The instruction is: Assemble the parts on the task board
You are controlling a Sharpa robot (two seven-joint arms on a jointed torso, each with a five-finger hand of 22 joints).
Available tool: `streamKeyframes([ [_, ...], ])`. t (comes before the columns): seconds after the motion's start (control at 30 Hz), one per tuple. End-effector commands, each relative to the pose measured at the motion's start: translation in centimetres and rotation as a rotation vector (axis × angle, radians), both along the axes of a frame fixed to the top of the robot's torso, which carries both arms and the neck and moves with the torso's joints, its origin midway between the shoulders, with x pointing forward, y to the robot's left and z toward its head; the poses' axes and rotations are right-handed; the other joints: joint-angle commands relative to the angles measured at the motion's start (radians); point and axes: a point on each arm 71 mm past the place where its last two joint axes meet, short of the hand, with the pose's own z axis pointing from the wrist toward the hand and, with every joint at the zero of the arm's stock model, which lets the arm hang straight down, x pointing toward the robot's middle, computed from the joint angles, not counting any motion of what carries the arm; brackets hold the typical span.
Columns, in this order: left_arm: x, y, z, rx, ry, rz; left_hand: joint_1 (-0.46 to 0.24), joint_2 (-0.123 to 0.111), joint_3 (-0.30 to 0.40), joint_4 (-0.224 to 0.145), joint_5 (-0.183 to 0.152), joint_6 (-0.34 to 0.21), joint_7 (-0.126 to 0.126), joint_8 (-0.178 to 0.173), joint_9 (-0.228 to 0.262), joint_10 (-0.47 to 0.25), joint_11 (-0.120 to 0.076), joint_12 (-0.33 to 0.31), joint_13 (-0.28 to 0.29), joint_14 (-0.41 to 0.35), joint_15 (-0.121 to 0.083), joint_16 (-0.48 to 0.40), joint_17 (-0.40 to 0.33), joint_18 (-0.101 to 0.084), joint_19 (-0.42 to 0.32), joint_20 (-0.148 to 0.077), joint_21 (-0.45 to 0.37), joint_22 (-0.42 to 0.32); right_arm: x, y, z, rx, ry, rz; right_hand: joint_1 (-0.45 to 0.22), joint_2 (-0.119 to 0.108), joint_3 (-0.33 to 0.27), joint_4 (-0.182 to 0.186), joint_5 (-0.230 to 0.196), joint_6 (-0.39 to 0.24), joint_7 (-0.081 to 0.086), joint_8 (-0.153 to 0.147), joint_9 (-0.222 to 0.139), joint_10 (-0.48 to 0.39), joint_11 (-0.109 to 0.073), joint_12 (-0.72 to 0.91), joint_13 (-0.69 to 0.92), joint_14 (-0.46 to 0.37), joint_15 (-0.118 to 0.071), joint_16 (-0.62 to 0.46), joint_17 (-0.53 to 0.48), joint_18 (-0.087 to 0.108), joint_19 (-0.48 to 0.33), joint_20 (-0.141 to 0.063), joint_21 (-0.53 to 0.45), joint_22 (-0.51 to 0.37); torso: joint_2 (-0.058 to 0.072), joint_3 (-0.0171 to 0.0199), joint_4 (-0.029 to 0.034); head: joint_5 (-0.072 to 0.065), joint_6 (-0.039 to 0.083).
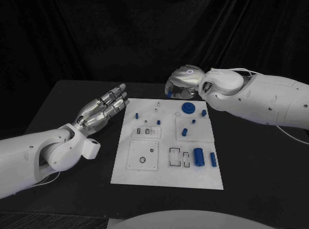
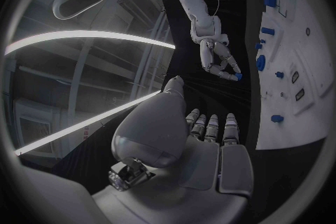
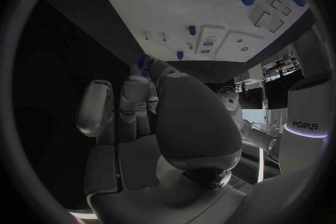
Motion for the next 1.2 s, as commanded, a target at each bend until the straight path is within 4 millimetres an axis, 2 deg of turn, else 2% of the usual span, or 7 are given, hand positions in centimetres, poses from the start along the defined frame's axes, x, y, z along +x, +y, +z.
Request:
streamKeyframes([
  [0.03, -0.1, 0.2, 1.0, -0.031, -0.126, 0.026, 0.012, 0.002, 0.001, -0.004, 0.003, 0.0, 0.003, -0.003, -0.001, 0.0, -0.003, -0.003, -0.002, 0.0, -0.005, -0.004, -0.001, 0.008, 0.001, -0.007, -0.006, -0.001, 0.9, -0.3, 0.1, 0.017, 0.027, -0.096, -0.011, 0.0, 0.002, 0.007, -0.003, -0.005, 0.006, -0.006, -0.001, -0.002, 0.004, -0.006, -0.001, -0.005, 0.004, 0.0, 0.005, -0.017, -0.006, 0.005, 0.005, 0.003, 0.008, -0.0042, 0.0103, -0.002, -0.002],
  [0.2, 0.0, 0.2, 1.0, -0.028, -0.124, 0.023, 0.016, 0.004, 0.003, -0.006, 0.011, 0.011, 0.01, 0.0, 0.001, 0.0, 0.0, -0.003, -0.002, 0.0, -0.004, -0.004, -0.001, 0.008, 0.001, -0.007, -0.006, -0.001, 1.4, 0.1, 0.1, 0.01, 0.028, -0.107, -0.015, -0.002, 0.002, 0.01, -0.001, -0.007, 0.007, -0.008, 0.0, -0.004, 0.006, -0.008, -0.001, -0.004, 0.005, 0.003, 0.01, -0.017, -0.005, 0.006, 0.007, 0.008, 0.022, -0.0115, 0.0208, -0.009, 0.007],
  [0.37, 0.0, 0.1, 0.9, -0.026, -0.119, 0.019, 0.018, 0.006, 0.004, -0.005, 0.018, 0.015, 0.013, 0.001, 0.002, 0.0, 0.002, -0.003, -0.002, 0.0, -0.003, -0.004, -0.001, 0.007, 0.001, -0.007, -0.006, -0.001, 1.8, 0.6, -0.1, 0.0, 0.034, -0.113, -0.02, -0.005, 0.002, 0.012, 0.0, -0.011, 0.009, -0.011, 0.0, -0.005, 0.008, -0.009, -0.001, -0.003, 0.007, 0.005, 0.015, -0.018, -0.004, 0.007, 0.009, 0.011, 0.033, -0.0135, 0.0352, -0.022, 0.017],
  [0.63, 0.1, 0.1, 0.9, -0.026, -0.114, 0.012, 0.021, 0.008, 0.005, -0.007, 0.023, 0.023, 0.018, 0.004, 0.003, 0.0, 0.005, -0.003, -0.002, 0.0, -0.002, -0.004, -0.001, 0.007, 0.001, -0.006, -0.006, -0.001, 2.0, 1.2, -0.5, -0.01, 0.045, -0.117, -0.023, -0.009, 0.004, 0.013, 0.001, -0.02, 0.012, -0.017, -0.001, -0.01, 0.012, -0.01, -0.001, -0.002, 0.009, 0.008, 0.02, -0.019, -0.004, 0.01, 0.012, 0.016, 0.043, -0.0169, 0.0475, -0.04, 0.027],
  [0.67, 0.1, 0.0, 0.8, -0.026, -0.112, 0.01, 0.022, 0.008, 0.006, -0.007, 0.024, 0.024, 0.018, 0.004, 0.003, 0.0, 0.005, -0.003, -0.002, 0.0, -0.001, -0.004, -0.001, 0.007, 0.001, -0.006, -0.006, -0.001, 2.0, 1.4, -0.6, -0.012, 0.048, -0.117, -0.023, -0.009, 0.005, 0.014, 0.001, -0.021, 0.013, -0.018, -0.001, -0.01, 0.012, -0.01, -0.001, -0.002, 0.009, 0.009, 0.023, -0.019, -0.003, 0.01, 0.013, 0.018, 0.047, -0.0178, 0.0538, -0.051, 0.031],
  [1.0, 0.1, -0.1, 0.8, -0.031, -0.109, 0.0, 0.025, 0.012, 0.008, -0.009, 0.033, 0.023, 0.019, 0.004, 0.003, 0.0, 0.008, -0.003, -0.002, 0.0, 0.002, -0.004, -0.001, 0.007, 0.001, -0.003, -0.006, -0.001, 2.0, 1.5, -1.1, -0.024, 0.065, -0.122, -0.026, -0.012, 0.009, 0.015, 0.007, -0.029, 0.016, -0.025, -0.002, -0.017, 0.016, -0.011, -0.001, -0.004, 0.013, 0.01, 0.025, -0.02, -0.004, 0.013, 0.015, 0.023, 0.053, -0.0181, 0.061, -0.06, 0.036],
  [1.2, 0.1, -0.1, 0.8, -0.031, -0.108, -0.001, 0.025, 0.012, 0.008, -0.009, 0.033, 0.021, 0.018, 0.004, 0.002, 0.0, 0.008, -0.003, -0.002, 0.0, 0.002, -0.004, -0.001, 0.007, 0.001, -0.002, -0.006, -0.001, 2.1, 1.5, -1.6, -0.031, 0.077, -0.131, -0.024, -0.013, 0.013, 0.013, 0.012, -0.032, 0.017, -0.028, -0.001, -0.021, 0.017, -0.012, -0.001, -0.004, 0.014, 0.011, 0.029, -0.02, -0.004, 0.015, 0.016, 0.026, 0.049, -0.0206, 0.0591, -0.053, 0.031],
])
